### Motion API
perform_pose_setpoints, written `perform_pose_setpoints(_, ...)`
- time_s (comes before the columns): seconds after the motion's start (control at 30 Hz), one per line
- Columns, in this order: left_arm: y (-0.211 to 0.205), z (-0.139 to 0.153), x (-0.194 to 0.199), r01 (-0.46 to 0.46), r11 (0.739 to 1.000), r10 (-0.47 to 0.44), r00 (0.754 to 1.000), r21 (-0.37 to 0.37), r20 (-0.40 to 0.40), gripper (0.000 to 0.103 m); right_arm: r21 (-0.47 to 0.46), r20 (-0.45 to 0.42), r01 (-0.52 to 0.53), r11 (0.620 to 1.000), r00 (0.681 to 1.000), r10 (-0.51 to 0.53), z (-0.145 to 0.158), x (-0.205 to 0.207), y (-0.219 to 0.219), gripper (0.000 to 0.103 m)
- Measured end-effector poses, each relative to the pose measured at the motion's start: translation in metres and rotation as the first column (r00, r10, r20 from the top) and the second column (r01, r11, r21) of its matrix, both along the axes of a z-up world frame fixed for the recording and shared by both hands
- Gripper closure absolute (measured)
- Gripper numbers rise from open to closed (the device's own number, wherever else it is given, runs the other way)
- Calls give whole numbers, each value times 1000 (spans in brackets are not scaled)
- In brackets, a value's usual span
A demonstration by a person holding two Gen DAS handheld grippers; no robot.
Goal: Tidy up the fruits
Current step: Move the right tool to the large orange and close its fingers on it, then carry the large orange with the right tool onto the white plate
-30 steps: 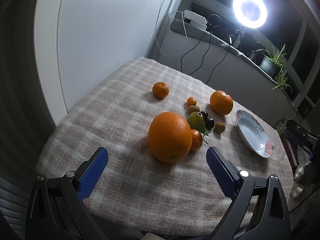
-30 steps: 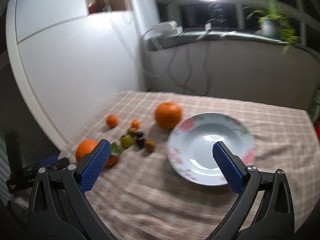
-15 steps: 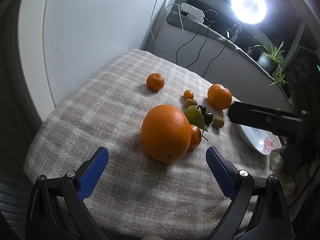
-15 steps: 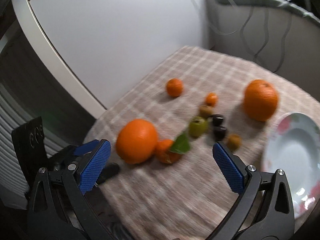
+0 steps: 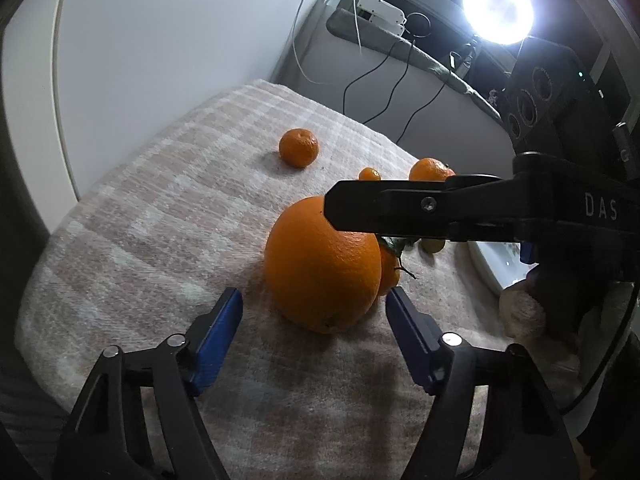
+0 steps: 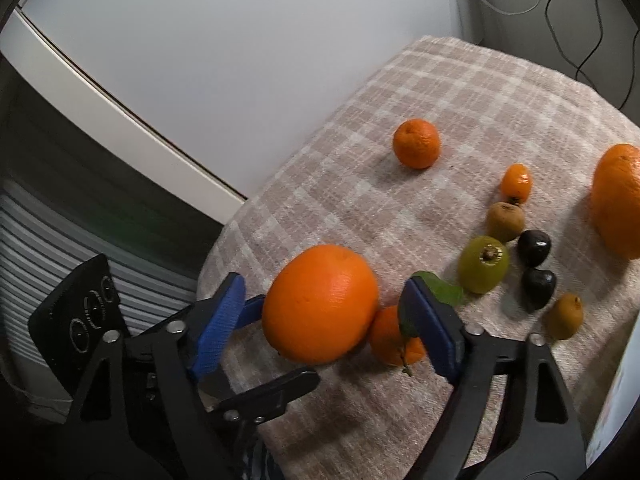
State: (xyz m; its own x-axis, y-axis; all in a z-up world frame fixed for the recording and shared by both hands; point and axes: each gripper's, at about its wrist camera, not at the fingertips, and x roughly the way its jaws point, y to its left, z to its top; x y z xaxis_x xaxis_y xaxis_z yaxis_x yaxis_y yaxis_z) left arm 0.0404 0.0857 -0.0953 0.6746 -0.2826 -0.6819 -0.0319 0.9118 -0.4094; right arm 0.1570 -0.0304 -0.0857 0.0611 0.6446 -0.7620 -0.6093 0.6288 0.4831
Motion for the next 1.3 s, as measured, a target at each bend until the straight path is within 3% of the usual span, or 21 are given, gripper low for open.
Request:
perform_pose_setpoints(0.3,-1,-8,7,9,1000,-9,1000,-19,-9,36,-24,-17,-35,999,999,34,1,4,6,28)
perform_pose_setpoints(0.5,0,-9,12,8,1000,-8,1000,-27,-7,37,-32,-58,-32,999,998,30,-8,10,7,34)
perform_pose_setpoints(0.63,-5,-9,12,13,1000,-13,1000,-15,-6,43,-13,-109,-13,1000,994,12,-18,15,2,35)
perform_pose_setpoints(1.3,-22,24,10,33,997,-38,997,66,71,43,30,-36,26,999,999,-25,17,3,-13,37)
